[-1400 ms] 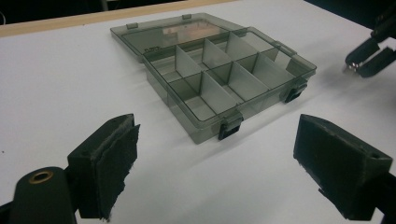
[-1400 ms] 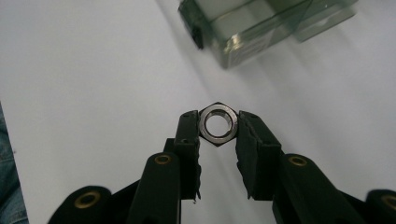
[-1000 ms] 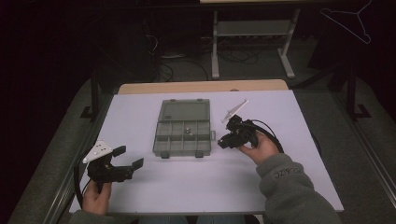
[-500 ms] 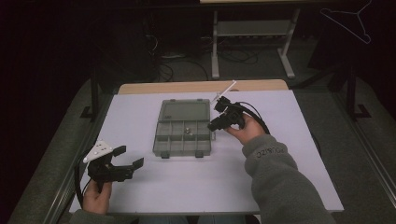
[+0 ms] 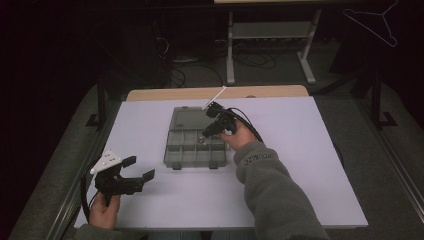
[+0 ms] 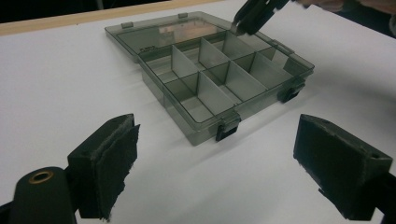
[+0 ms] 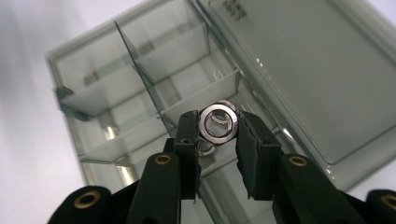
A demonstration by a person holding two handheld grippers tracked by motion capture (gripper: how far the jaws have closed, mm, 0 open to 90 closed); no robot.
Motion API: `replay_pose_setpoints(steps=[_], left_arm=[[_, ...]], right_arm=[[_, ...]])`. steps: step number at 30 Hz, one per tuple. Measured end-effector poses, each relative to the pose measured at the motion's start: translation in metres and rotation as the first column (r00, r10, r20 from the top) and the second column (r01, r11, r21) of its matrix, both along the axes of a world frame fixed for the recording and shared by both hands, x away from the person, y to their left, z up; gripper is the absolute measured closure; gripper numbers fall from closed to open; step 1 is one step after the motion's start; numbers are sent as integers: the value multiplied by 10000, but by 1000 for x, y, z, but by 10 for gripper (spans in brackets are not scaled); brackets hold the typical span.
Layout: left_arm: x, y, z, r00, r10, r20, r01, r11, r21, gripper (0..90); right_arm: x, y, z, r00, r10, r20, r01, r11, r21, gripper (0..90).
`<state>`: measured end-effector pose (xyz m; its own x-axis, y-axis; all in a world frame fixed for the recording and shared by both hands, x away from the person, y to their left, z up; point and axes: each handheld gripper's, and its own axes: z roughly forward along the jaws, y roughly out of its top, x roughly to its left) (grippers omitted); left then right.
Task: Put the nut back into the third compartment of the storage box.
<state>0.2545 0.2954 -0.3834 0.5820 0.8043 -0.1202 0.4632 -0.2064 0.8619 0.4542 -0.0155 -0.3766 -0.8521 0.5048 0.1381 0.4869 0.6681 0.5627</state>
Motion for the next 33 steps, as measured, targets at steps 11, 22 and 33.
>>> replay_pose_setpoints(steps=[11, 22, 33], left_arm=[[-1, 3, 0, 10000, 76, 32, -76, 10000, -2, 129], [-5, 4, -1, 9998, 197, 11, -197, 9998, -10, 128], [-4, 4, -2, 9999, 140, -41, -140, 9999, 86, 128]], right_arm=[[1, 3, -8, 9998, -190, -89, 192, 9996, 202, 601], [-42, -57, 4, 9958, -831, 376, 796, 9930, 870, 489], [-93, -113, 4, 9848, -1642, 565, 1544, 9769, 1479, 394]])
